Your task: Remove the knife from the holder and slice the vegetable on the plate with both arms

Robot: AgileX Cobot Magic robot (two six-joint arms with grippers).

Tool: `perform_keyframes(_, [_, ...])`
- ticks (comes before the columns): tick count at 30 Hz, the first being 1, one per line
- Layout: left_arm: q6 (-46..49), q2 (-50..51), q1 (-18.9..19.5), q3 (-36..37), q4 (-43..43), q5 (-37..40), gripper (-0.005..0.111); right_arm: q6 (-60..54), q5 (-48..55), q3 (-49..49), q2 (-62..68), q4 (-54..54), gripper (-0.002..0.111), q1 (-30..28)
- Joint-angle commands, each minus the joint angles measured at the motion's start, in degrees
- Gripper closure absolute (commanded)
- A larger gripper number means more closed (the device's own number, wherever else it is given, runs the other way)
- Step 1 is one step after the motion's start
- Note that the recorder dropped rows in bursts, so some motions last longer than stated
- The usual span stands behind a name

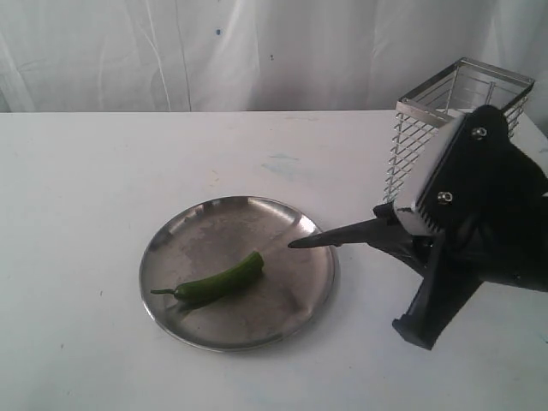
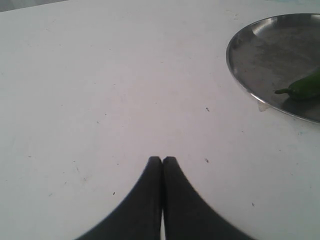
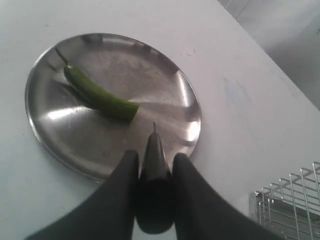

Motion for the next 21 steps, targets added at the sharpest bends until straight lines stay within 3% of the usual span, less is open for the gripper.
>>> perform_keyframes(1, [0.0, -0.2, 0.1, 0.1, -0.7, -0.2, 0.107, 20.6, -4.1, -2.1, -0.5, -10.4, 0.108, 3.4])
perform_keyframes(4, [0.0, -0.2, 0.1, 0.1, -0.7, -0.2, 0.107, 33.7, -5.6, -2.1, 0.9, -12.7, 0.108, 3.4])
perform_keyframes(11, [0.0, -0.2, 0.1, 0.1, -0.7, -0.2, 0.107, 46.2, -2.2, -2.1, 8.6, -11.7, 0.108, 3.4])
perform_keyframes(21, [0.0, -0.2, 0.1, 0.1, -0.7, -0.2, 0.107, 55.2, -20.3, -1.9, 9.3, 2.2, 0.108, 3.4])
